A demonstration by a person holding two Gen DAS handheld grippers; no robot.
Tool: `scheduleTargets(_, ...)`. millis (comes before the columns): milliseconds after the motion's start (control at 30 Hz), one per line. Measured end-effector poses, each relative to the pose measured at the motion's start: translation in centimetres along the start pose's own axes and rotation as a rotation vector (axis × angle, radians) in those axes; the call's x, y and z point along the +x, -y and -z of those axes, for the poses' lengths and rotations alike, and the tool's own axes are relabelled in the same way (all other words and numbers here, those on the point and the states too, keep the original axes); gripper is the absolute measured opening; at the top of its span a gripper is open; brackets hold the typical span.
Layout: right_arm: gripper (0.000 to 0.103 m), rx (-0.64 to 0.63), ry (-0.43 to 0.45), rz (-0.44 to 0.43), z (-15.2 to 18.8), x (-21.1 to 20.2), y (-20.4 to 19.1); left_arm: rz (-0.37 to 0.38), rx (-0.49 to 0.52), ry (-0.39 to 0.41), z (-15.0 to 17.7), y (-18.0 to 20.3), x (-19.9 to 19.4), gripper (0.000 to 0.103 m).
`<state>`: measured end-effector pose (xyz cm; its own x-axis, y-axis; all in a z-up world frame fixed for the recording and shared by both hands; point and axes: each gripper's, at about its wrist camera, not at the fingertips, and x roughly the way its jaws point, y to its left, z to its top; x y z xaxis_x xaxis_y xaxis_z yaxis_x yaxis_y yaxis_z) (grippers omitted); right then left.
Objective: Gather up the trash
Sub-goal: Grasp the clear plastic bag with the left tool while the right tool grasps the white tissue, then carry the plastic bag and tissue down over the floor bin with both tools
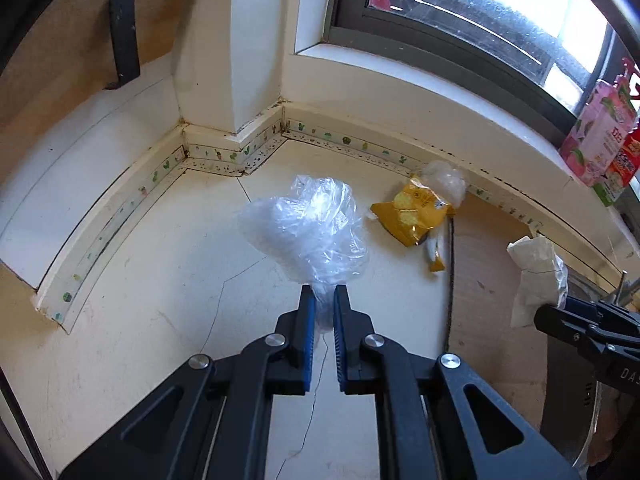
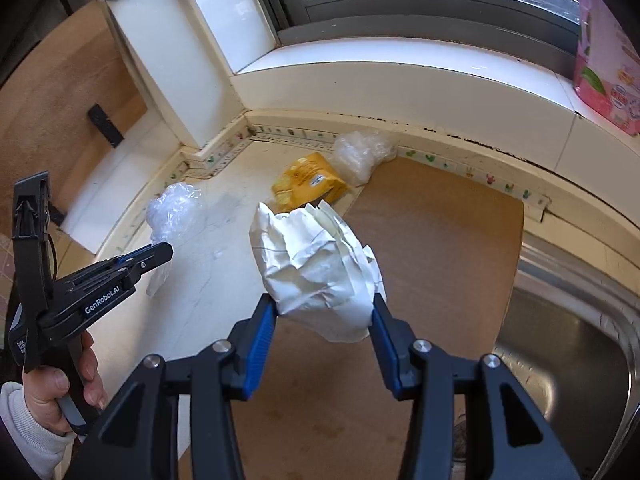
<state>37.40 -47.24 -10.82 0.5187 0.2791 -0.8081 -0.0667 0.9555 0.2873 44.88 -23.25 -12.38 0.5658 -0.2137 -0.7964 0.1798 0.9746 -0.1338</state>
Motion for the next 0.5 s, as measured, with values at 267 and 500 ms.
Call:
scheduleTargets(267, 0.046, 0.019, 0.034, -0.031, 4.5, -6.4, -3.6, 0.056, 0.056, 0.010, 4.0, 0.0, -9.9, 0.006)
scheduleTargets(500, 0.046, 0.015, 0.089, -0.010, 9.5, -12.5, -8.5, 0.123, 0.073, 0.004, 9.0, -1.5, -18.0, 0.006)
